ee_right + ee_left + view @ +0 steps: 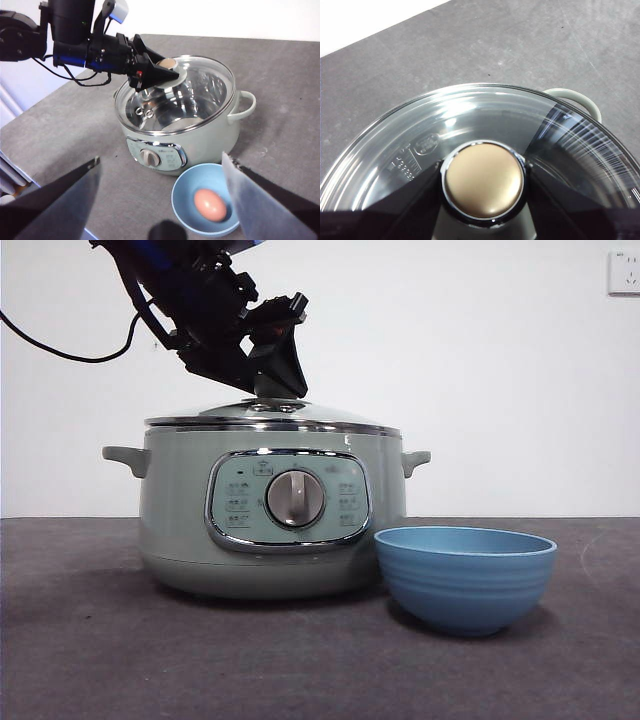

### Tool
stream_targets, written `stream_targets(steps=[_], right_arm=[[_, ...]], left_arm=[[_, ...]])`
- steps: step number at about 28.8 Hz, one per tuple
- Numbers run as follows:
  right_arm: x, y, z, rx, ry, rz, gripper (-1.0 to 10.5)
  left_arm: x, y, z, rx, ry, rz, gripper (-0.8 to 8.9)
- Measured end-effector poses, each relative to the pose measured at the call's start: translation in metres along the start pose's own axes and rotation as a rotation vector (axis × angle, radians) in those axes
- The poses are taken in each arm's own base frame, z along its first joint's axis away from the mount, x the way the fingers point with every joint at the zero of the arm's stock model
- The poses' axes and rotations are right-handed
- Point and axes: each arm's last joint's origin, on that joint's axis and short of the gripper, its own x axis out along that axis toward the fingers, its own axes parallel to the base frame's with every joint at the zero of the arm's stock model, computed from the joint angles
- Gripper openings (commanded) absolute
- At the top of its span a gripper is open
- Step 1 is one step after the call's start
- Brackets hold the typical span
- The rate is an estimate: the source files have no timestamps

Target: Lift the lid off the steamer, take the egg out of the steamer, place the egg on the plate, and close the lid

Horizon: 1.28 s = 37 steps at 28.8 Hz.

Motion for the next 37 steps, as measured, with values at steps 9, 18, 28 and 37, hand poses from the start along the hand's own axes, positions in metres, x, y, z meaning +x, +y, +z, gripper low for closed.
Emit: stream_targets(steps=[9,18,28,37], right_arm=[[0.000,0.000,-0.001,0.002,0.013,0.003,4.1],[0.000,0.000,-0.001,0.002,0.013,0.005,4.1],[0.000,0.000,-0.001,0.002,0.013,0.005,4.1],[0.000,0.000,-0.001,0.002,0.014,0.005,4.1]], left_arm=[[-0.001,0.000,0.001,-0.007,0.026,-0.004,3.15],[-0.001,0.000,-0.001,-0.015,0.051,-0.009,4.43],[-0.027,0.000,0.014,-0.010,-0.020,-0.001,4.43],[-0.116,-0.005,0.034,-0.004,-0.095,0.002,4.41]])
